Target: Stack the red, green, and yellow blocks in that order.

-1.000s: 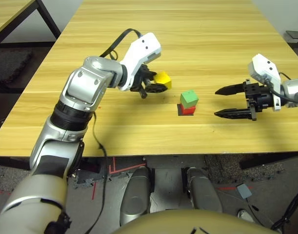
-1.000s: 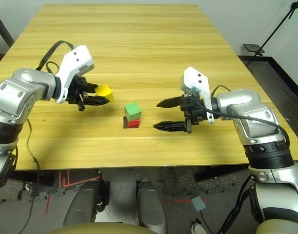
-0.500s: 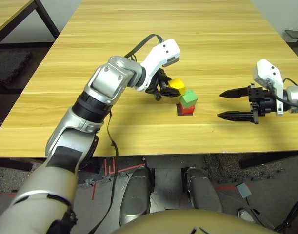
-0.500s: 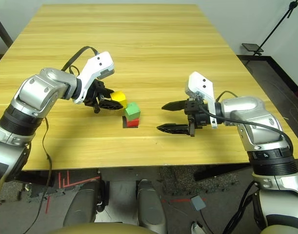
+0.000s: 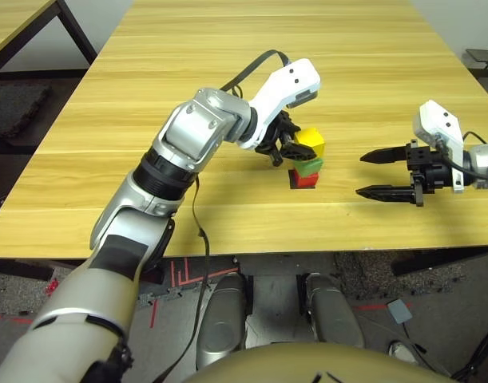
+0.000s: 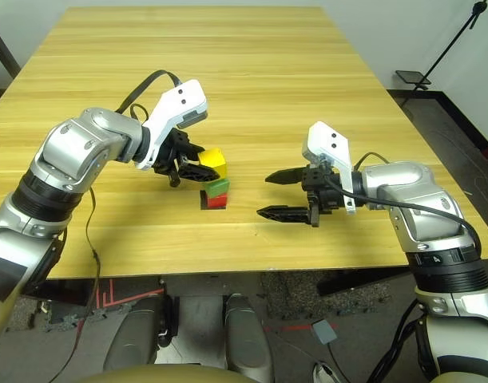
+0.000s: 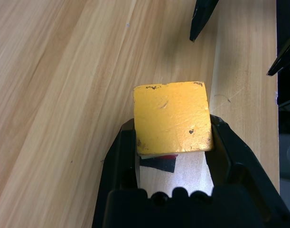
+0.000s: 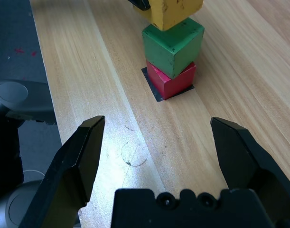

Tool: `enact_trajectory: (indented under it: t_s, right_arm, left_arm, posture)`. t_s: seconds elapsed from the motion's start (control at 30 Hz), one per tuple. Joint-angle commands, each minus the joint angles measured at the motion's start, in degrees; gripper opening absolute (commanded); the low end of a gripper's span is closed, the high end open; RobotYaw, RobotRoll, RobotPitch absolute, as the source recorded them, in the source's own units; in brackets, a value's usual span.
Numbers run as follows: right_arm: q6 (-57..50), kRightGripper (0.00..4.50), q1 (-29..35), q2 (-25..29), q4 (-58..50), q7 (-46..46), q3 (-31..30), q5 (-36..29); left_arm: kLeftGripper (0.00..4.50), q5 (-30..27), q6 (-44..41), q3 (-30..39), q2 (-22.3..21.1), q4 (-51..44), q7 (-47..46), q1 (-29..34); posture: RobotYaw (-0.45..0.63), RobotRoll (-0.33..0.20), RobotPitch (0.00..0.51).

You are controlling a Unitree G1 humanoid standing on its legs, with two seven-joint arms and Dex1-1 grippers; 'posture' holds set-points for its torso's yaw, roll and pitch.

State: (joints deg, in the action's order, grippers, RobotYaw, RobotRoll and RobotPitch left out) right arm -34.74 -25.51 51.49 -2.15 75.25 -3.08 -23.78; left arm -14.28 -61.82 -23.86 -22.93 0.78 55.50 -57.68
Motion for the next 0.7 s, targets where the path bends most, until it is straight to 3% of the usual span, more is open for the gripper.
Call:
enact_trajectory:
  t_s: [0.03,0.5,0.7]
  right_arm:
    - [-0.28,4.50,0.53,-0.05,-0.62,-0.26,0.53,-0.85]
    - [-1.23,4.50,2.13,-0.16,-2.50,-1.25,1.20,-1.70]
    - [-1.08,4.50,2.00,0.09,-1.94,-1.47,0.91,-1.99]
  left_arm:
    - [2.06,-0.39,-0.21,-1.28,0.42,-0.64,-0.39,0.14]
    - [2.06,0.77,2.73,-3.08,1.16,1.92,-0.95,0.72]
    - [3.90,-0.51,0.62,-1.04,3.31,0.32,-3.73,1.82]
  posture:
    - [0.08,-0.056,0.106]
    - [0.07,-0.051,0.109]
    - [0.08,-0.055,0.105]
